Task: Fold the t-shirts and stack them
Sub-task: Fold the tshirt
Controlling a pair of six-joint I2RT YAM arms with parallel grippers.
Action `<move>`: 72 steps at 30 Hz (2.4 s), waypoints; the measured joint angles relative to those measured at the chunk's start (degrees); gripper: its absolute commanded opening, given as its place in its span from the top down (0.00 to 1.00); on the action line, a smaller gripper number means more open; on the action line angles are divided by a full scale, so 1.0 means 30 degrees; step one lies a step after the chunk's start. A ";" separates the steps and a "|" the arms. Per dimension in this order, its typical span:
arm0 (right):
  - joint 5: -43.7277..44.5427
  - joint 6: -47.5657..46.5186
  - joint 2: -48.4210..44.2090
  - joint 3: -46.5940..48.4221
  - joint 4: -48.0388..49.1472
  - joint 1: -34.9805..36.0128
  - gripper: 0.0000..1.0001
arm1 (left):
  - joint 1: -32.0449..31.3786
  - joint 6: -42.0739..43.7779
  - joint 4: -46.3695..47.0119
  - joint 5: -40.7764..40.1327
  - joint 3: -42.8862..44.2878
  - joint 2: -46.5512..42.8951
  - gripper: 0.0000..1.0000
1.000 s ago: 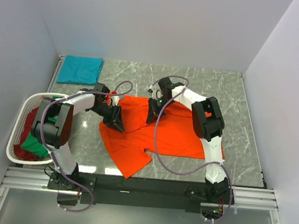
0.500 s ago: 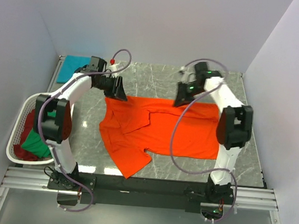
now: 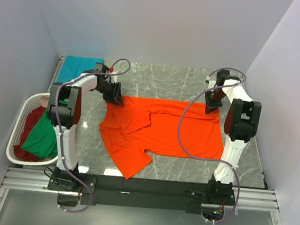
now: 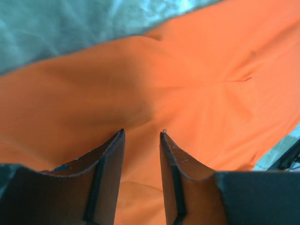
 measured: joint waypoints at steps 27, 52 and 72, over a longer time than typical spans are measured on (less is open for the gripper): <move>0.0765 -0.0780 0.0226 0.1807 -0.1260 -0.0525 0.79 | -0.8626 0.5603 -0.1661 -0.5479 0.5508 0.1333 0.47; 0.2769 -0.0794 0.1129 0.1195 -0.1268 -0.0605 0.79 | -0.9624 0.5719 -0.2506 -0.7286 0.5246 0.2652 0.78; 0.3636 -0.1377 0.1158 0.0991 -0.1304 -0.0612 0.67 | -0.8699 0.6798 -0.3191 -0.5544 0.3104 0.0459 0.94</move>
